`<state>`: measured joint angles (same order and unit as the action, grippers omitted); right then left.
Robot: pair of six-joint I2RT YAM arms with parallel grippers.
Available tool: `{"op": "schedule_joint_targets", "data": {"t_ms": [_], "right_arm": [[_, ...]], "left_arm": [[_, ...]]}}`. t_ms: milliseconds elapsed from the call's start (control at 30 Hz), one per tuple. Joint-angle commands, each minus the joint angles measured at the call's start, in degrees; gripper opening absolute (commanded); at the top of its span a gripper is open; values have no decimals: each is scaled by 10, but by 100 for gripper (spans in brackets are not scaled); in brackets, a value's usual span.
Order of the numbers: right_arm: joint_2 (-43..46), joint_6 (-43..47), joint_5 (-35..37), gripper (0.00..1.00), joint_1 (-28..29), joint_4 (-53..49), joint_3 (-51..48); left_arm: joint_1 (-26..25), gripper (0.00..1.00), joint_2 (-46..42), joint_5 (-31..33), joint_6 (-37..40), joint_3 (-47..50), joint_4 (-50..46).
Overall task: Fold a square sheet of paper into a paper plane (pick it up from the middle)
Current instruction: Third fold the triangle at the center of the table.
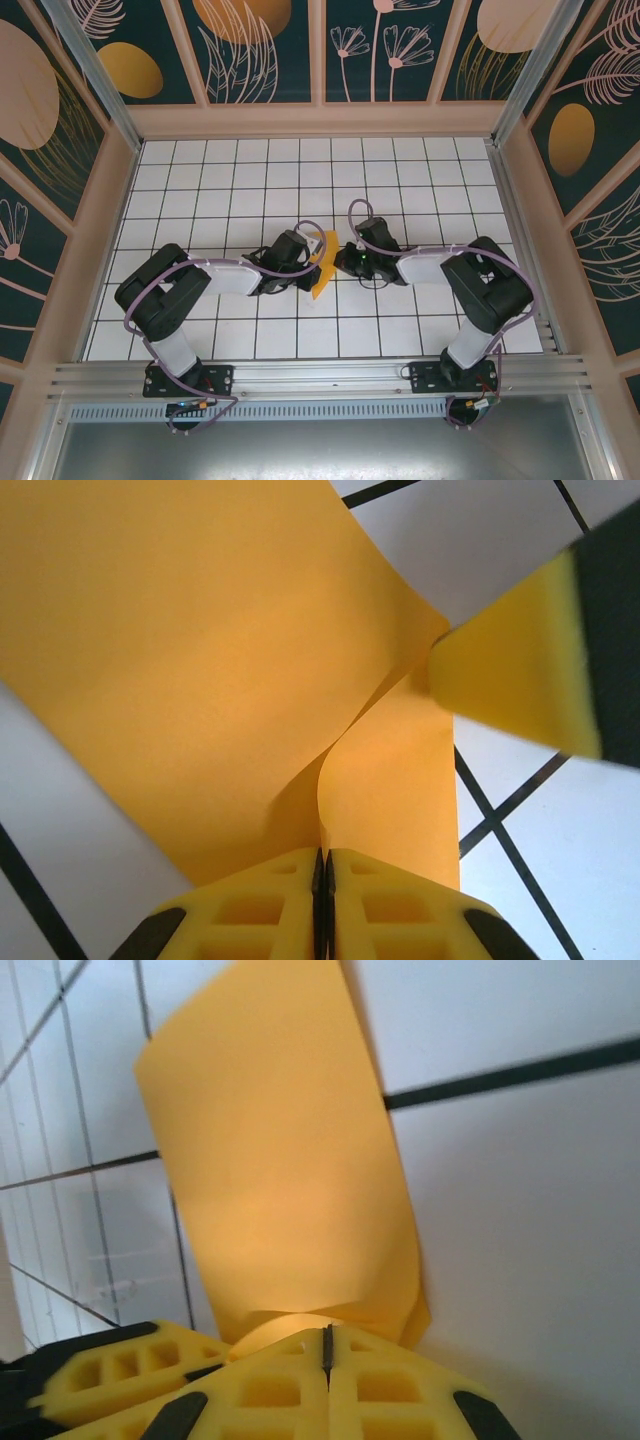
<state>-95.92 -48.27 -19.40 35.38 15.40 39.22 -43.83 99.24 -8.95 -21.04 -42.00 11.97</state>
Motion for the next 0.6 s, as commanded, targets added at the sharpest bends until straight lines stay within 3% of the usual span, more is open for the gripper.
{"op": "schedule_joint_targets", "data": {"t_ms": [0, 267, 467, 567], "right_arm": [[13, 17, -14, 1, -15, -1, 15], [-35, 8, -27, 1, -25, 21, 6], [-56, 10, 25, 1, -25, -29, 13], [-40, 13, 8, 1, -25, -30, 21]], "left_arm": [[-1, 14, 18, 17, 11, 6, -51], [-2, 14, 16, 18, 12, 5, -53], [-1, 14, 12, 22, 13, 6, -57], [-2, 14, 16, 25, 14, 4, -61]]}}
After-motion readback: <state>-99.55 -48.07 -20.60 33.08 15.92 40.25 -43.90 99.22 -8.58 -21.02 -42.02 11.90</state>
